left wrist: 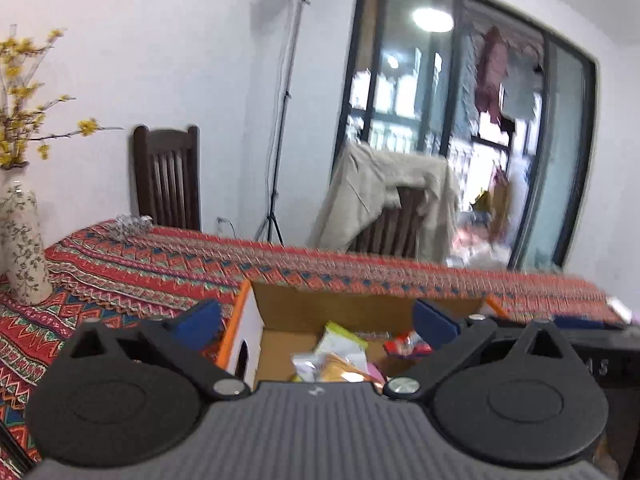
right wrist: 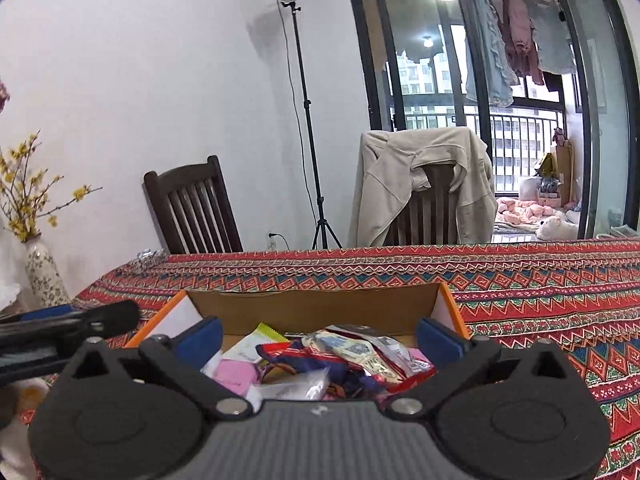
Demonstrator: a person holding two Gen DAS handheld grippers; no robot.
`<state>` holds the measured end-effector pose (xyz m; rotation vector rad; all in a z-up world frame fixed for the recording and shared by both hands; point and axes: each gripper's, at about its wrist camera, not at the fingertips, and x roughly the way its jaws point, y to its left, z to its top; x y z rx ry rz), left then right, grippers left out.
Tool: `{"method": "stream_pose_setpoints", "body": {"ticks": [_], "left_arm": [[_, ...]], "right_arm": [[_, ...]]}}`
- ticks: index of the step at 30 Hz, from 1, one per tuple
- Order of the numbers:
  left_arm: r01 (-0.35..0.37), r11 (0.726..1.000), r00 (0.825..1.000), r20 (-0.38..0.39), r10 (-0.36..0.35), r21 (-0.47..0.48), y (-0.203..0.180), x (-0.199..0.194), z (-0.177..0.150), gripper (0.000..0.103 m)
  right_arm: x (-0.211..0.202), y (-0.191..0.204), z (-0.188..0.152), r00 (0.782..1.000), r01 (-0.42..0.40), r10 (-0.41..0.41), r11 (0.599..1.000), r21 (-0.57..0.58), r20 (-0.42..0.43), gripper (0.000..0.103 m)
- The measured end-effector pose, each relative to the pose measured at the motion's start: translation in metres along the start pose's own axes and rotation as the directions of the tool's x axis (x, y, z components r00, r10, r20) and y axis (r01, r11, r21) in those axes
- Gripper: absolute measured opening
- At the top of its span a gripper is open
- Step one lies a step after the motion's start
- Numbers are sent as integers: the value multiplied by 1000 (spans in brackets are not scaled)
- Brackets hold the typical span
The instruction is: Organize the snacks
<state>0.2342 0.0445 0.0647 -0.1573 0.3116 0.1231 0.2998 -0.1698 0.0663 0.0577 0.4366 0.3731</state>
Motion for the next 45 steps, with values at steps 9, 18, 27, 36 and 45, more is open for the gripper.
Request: {"method": "stream_pose_setpoints", "body": {"ticks": [9, 18, 27, 36, 45], "left_arm": [[-50, 998, 999, -12, 51, 40, 1, -12, -11, 103], [5, 1000, 1000, 8, -5, 26, 13, -69, -14, 103], [54, 999, 998, 12, -54, 5, 23, -134, -34, 103], [75, 997, 997, -18, -74, 24, 27, -161, -71, 103], [34, 999, 997, -71, -32, 30, 29, -168, -105, 103]], "right_arm": [[-6, -9, -11, 999, 42, -41, 999, 14, -9, 103], [-63, -4, -20, 998, 40, -41, 999, 22, 48, 103], [-123, 9, -47, 996, -15, 9, 998, 65, 87, 103], [-156, 7, -84, 999, -7, 4, 998, 69, 51, 103], [-162, 1, -128, 999, 26, -23, 997, 66, -34, 103]]}}
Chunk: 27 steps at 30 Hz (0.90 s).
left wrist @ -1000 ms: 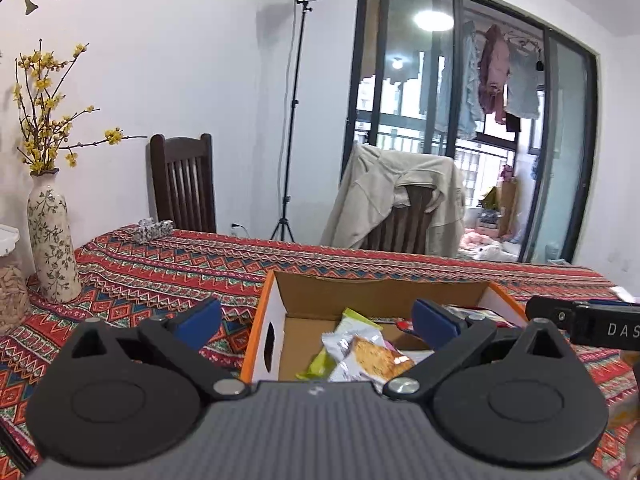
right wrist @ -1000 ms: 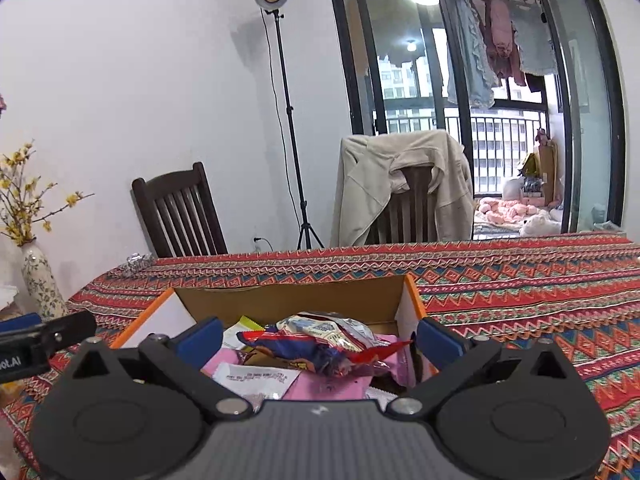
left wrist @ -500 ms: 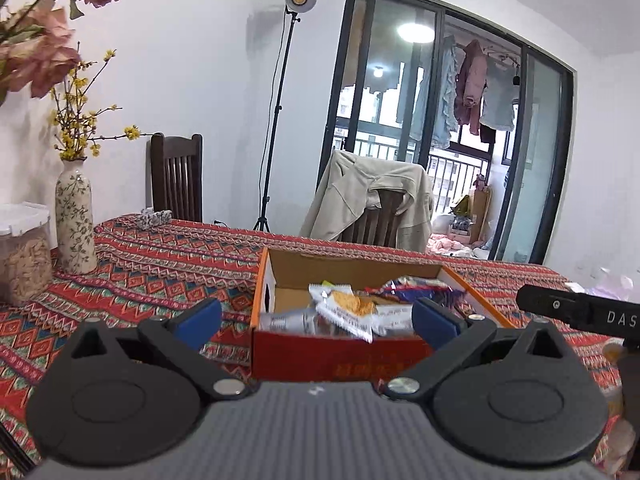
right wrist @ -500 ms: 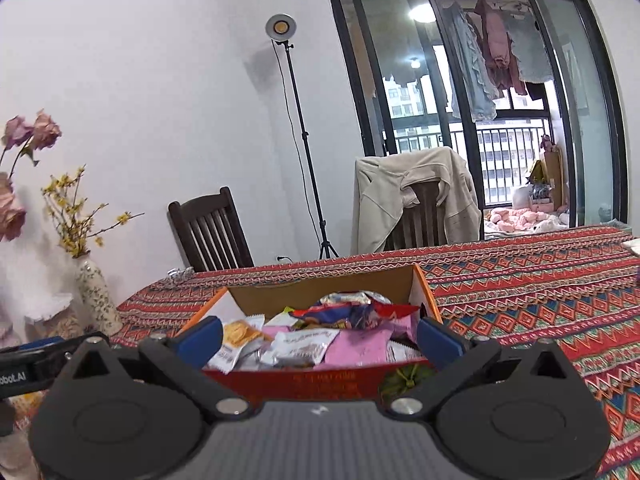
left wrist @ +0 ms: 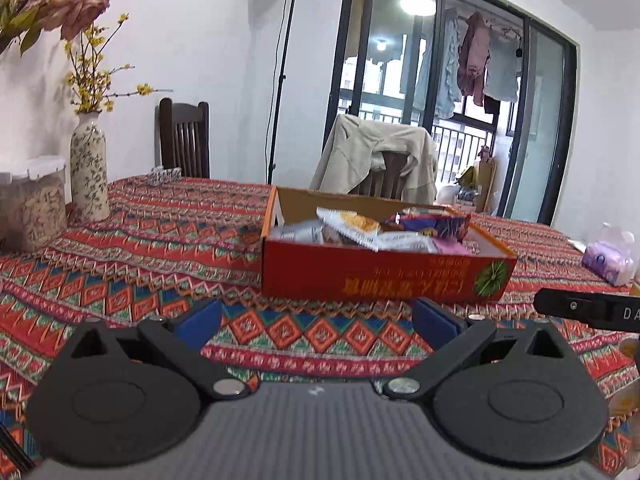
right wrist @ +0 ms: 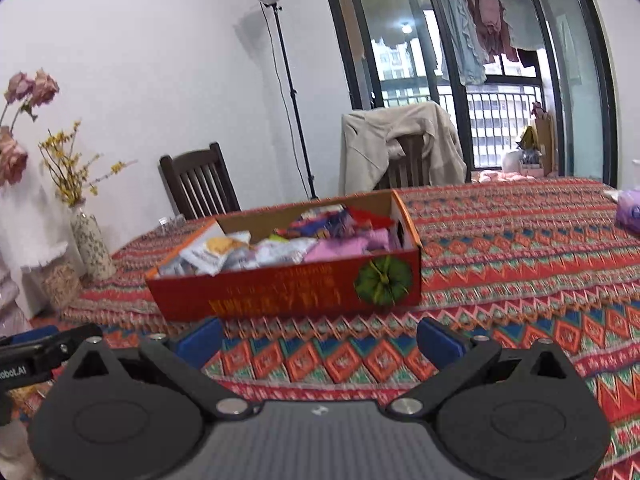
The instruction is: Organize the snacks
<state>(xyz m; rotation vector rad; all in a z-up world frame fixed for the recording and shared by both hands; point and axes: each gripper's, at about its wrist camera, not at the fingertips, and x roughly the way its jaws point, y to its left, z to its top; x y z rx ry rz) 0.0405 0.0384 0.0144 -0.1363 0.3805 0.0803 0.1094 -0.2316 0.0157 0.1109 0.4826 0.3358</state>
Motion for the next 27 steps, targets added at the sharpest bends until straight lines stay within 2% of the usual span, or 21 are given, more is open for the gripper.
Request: {"method": "stream_pose_setpoints", "body": {"ticks": [8, 27], "left_arm": [[-10, 1000, 1000, -26, 10, -15, 5, -2, -9, 103], [-5, 1000, 1000, -10, 5, -26, 9, -4, -11, 103]], "right_arm": [[-3, -3, -18, 999, 24, -25, 1000, -7, -34, 103], [-6, 4, -18, 999, 26, -27, 999, -29, -34, 103]]}}
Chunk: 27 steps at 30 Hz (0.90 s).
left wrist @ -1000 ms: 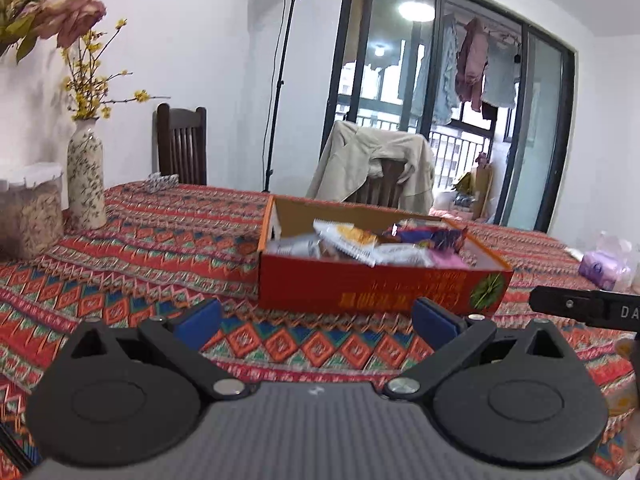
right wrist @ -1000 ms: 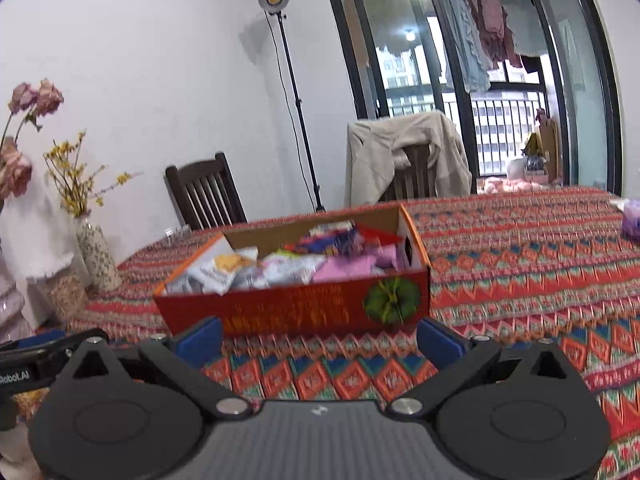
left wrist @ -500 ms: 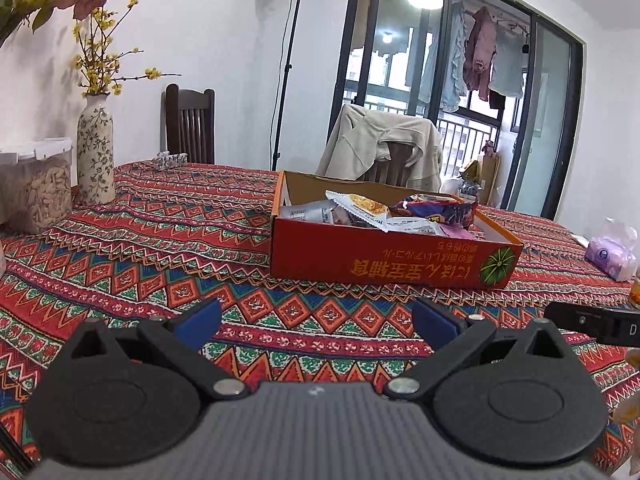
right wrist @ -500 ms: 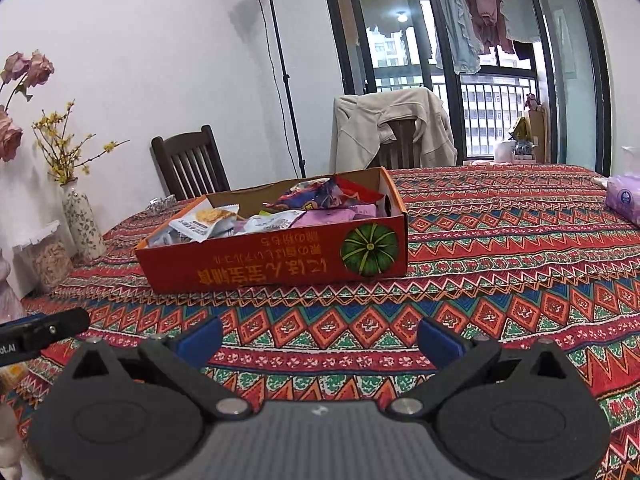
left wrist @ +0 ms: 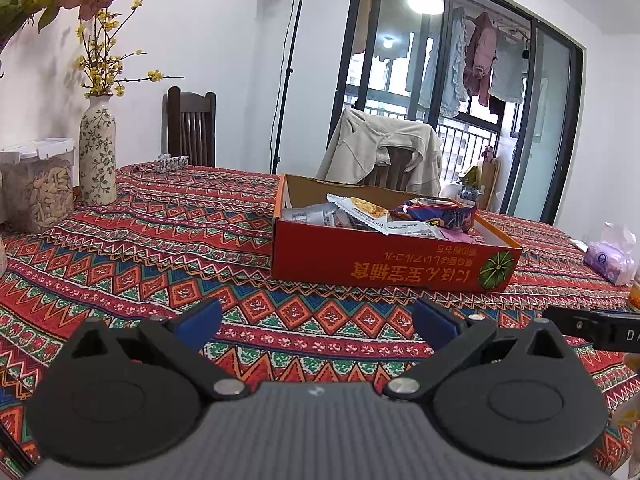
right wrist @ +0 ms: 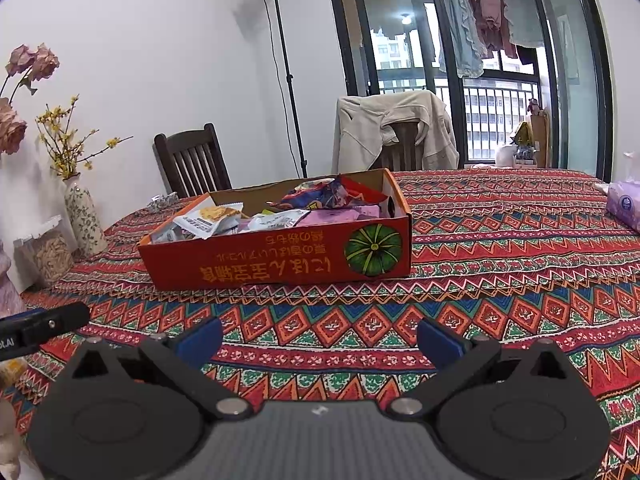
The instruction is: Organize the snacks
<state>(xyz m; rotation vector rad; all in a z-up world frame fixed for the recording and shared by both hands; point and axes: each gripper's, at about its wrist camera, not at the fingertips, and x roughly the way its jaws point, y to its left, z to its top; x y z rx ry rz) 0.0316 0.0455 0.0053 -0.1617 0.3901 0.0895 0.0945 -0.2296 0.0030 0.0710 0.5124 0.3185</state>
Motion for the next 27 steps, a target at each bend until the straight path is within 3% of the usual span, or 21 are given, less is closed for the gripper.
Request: {"method": "stream_pose_setpoints", "body": {"ticks": [27], "left_arm": [[-7, 1000, 1000, 4, 7, -12, 5, -1, -1, 103]], "right_arm": [[0, 1, -1, 1000, 0, 0, 1000, -1, 0, 103]]}}
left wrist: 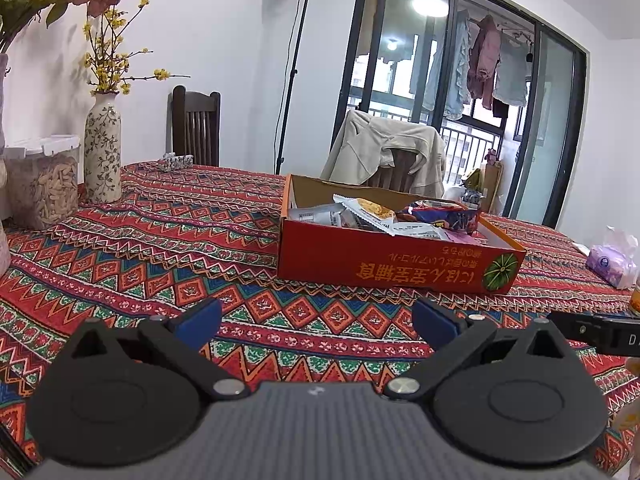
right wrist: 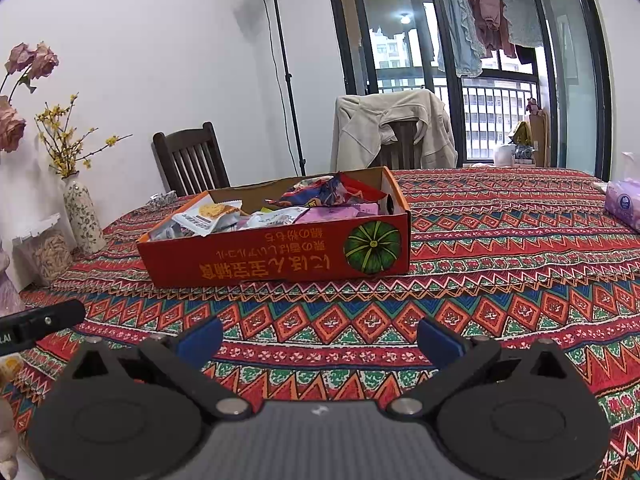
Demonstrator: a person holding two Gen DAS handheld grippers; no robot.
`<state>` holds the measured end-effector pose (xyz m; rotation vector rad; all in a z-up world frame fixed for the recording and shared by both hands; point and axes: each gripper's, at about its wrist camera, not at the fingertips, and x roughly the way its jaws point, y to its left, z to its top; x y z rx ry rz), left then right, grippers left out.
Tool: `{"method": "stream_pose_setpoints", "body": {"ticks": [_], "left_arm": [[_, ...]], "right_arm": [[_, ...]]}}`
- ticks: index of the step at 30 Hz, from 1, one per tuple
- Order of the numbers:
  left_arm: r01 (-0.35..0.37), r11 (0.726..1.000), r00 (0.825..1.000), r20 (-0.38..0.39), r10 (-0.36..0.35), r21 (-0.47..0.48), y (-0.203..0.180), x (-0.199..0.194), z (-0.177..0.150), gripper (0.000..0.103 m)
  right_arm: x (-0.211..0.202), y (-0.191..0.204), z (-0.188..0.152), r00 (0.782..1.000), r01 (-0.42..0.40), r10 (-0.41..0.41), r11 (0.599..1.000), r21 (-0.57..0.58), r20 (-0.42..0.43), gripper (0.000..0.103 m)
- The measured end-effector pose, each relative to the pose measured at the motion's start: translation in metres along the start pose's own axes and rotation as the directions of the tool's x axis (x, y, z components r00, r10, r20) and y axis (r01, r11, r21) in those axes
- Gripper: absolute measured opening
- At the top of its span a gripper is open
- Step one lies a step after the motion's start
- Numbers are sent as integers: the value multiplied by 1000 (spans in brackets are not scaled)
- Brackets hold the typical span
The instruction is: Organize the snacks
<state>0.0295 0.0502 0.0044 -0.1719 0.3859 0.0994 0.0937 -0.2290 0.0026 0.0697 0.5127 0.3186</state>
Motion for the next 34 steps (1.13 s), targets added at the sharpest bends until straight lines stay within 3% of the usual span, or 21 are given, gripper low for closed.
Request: {"method": "stream_pose_setpoints", "body": {"ticks": [34], "left_arm": [[-11, 1000, 1000, 1, 11, 1, 5, 1, -1, 103]], "right_arm": [[1, 0, -7, 1000, 5, -5, 1000, -4, -11, 103]]}}
